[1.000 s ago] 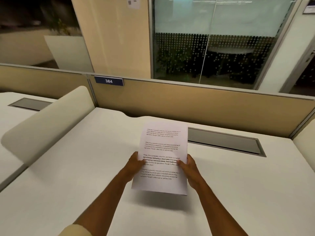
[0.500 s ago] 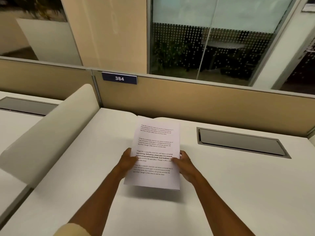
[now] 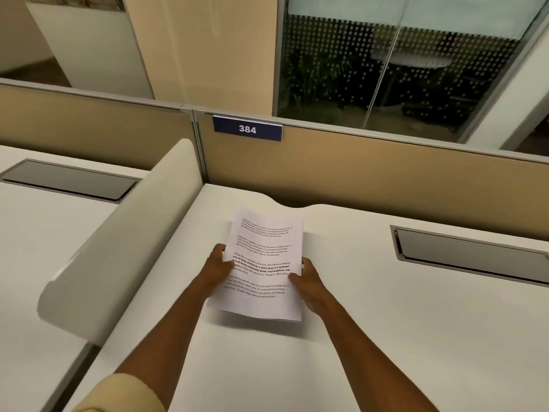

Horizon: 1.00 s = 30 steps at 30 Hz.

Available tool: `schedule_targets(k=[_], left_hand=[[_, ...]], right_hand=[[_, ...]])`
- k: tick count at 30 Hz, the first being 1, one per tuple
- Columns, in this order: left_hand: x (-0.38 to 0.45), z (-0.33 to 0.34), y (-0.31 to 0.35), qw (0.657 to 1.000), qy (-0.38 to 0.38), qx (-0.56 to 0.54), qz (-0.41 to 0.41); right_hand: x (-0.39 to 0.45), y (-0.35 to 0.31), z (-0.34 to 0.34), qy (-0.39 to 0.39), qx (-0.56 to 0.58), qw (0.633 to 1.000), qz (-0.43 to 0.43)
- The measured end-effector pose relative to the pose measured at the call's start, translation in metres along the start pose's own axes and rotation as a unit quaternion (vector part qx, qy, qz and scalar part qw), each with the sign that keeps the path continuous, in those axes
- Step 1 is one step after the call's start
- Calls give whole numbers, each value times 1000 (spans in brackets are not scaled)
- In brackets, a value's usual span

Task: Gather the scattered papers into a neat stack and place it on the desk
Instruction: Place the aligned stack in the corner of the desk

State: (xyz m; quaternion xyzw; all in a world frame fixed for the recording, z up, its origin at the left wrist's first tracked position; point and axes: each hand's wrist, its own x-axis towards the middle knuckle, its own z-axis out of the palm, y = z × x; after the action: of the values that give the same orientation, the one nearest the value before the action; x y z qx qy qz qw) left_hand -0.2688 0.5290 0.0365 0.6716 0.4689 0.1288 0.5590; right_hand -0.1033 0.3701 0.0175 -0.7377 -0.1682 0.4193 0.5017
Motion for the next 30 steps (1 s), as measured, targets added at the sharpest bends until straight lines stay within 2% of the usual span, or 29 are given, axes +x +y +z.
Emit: schedule_targets(k=[13, 27, 30], left_hand=[[81, -61, -2, 990, 124, 73, -7], [162, -85, -12, 971, 210, 112, -5], [173, -89, -17, 965, 216, 151, 1]], right_hand=[[69, -53, 82, 40, -70, 997, 4], [142, -78, 132, 41, -134, 990, -11], [153, -75, 138, 45, -161, 986, -19]])
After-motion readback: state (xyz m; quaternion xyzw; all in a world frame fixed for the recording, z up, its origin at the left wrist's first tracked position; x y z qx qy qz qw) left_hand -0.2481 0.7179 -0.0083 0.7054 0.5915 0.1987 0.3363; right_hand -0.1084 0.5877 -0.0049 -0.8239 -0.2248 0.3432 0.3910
